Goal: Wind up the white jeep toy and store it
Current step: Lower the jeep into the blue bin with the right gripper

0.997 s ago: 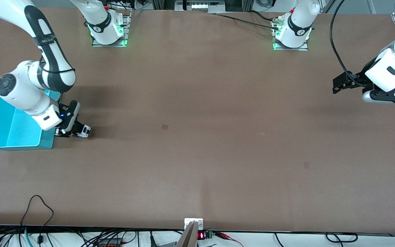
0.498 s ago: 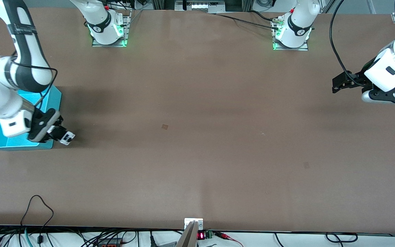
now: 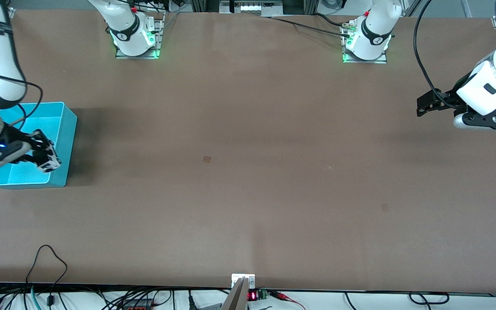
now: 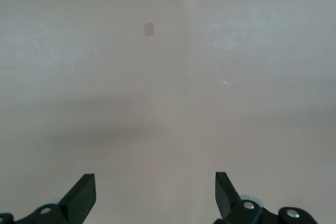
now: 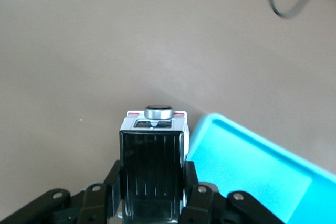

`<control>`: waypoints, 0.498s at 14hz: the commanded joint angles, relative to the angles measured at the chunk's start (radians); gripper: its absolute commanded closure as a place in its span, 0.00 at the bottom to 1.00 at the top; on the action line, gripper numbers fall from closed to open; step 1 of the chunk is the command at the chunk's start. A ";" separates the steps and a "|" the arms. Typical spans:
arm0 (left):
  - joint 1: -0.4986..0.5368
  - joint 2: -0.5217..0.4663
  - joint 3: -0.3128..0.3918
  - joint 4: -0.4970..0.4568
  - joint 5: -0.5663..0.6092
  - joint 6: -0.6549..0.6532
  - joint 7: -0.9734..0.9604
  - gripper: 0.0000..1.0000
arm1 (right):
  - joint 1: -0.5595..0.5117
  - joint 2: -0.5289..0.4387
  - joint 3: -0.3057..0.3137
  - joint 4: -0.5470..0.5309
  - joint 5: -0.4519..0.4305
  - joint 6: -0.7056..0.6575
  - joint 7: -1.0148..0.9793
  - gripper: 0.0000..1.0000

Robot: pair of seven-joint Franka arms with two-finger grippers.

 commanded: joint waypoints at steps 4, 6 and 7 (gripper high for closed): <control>0.002 0.014 -0.005 0.033 -0.001 -0.024 0.007 0.00 | -0.164 0.013 0.013 -0.091 0.012 0.051 0.185 1.00; 0.003 0.014 -0.006 0.033 -0.001 -0.027 0.009 0.00 | -0.184 0.017 0.013 -0.154 0.010 0.137 0.216 1.00; 0.003 0.013 -0.005 0.033 -0.001 -0.033 0.009 0.00 | -0.187 0.029 0.011 -0.173 0.009 0.172 0.231 1.00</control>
